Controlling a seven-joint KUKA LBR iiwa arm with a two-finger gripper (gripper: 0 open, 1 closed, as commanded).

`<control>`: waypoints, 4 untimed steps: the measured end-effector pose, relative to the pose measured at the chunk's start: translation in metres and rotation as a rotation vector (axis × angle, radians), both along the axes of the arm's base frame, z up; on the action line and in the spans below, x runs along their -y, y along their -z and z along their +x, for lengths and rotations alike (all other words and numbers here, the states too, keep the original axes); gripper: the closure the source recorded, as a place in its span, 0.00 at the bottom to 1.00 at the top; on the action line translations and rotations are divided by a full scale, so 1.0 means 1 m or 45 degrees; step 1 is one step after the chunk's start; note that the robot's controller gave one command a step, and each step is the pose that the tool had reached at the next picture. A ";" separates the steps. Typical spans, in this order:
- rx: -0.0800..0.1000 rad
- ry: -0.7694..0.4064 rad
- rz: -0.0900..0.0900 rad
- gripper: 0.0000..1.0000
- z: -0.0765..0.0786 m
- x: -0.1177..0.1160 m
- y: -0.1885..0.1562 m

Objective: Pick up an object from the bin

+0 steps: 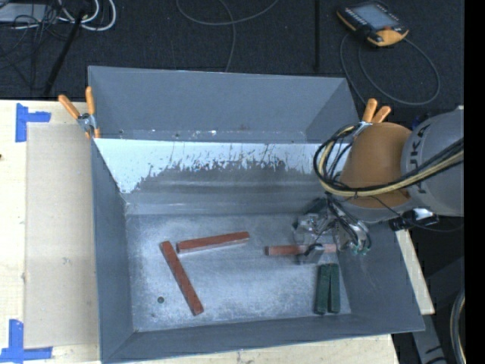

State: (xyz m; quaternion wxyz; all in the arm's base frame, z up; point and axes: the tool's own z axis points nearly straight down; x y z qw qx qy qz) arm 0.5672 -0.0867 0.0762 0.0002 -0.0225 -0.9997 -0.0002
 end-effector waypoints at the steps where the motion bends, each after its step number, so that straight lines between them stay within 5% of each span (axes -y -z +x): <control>1: 0.000 -0.001 0.000 1.00 0.000 0.000 0.000; 2: -0.002 0.014 0.003 1.00 0.032 0.024 -0.009; 3: 0.002 0.017 -0.005 1.00 0.043 0.006 -0.009; 4: 0.004 0.027 -0.001 1.00 0.042 0.049 -0.138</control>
Offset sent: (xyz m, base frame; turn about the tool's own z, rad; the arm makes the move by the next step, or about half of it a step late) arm 0.0500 -0.0416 0.0152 0.0180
